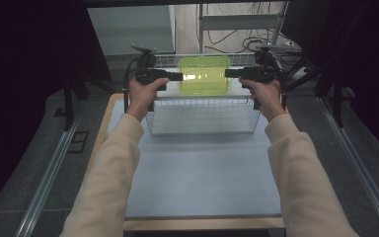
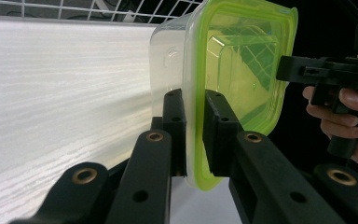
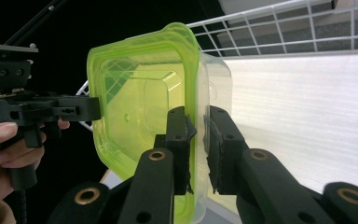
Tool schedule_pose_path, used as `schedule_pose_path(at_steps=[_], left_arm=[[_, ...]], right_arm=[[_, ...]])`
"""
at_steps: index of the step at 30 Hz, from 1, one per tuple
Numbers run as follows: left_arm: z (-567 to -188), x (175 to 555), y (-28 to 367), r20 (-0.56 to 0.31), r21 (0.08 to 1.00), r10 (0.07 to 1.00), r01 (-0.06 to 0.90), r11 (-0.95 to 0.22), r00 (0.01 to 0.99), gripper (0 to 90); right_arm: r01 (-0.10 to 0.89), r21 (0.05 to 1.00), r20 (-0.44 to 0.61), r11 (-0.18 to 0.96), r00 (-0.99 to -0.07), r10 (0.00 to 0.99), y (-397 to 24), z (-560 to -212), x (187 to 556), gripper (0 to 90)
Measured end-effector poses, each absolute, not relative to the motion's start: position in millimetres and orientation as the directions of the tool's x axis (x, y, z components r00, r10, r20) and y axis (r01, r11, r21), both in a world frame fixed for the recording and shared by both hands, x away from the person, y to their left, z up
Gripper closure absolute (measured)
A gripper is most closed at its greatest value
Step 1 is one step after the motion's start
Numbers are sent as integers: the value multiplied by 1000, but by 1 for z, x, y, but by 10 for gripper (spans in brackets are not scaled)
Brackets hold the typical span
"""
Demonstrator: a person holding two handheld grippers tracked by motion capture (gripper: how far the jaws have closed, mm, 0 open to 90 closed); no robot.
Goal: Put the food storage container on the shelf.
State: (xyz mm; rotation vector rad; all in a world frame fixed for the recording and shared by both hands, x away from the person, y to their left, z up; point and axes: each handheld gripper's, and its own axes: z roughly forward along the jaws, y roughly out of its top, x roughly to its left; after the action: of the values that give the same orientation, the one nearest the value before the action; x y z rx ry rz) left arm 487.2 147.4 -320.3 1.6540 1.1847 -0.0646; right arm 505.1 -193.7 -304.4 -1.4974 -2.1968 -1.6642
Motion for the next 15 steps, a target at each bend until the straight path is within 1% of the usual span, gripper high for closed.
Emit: schedule_pose_path(at_steps=[7,10,13,15], left_arm=[[-322,493,146,-572,696,654,715,67,496,803],[-325,496,147,-586,692,645,717,84,490,791],[-326,498,147,-593,690,643,717,97,484,782],[-328,500,147,-604,682,640,724,107,475,770]], right_arm=[[682,730,530,-45,-523,667,-195,-310,512,792],[670,742,512,-34,-532,674,-193,-312,515,738],[671,741,505,-29,-528,682,-192,-312,515,728],[663,748,491,-26,-528,693,-189,-314,516,703]])
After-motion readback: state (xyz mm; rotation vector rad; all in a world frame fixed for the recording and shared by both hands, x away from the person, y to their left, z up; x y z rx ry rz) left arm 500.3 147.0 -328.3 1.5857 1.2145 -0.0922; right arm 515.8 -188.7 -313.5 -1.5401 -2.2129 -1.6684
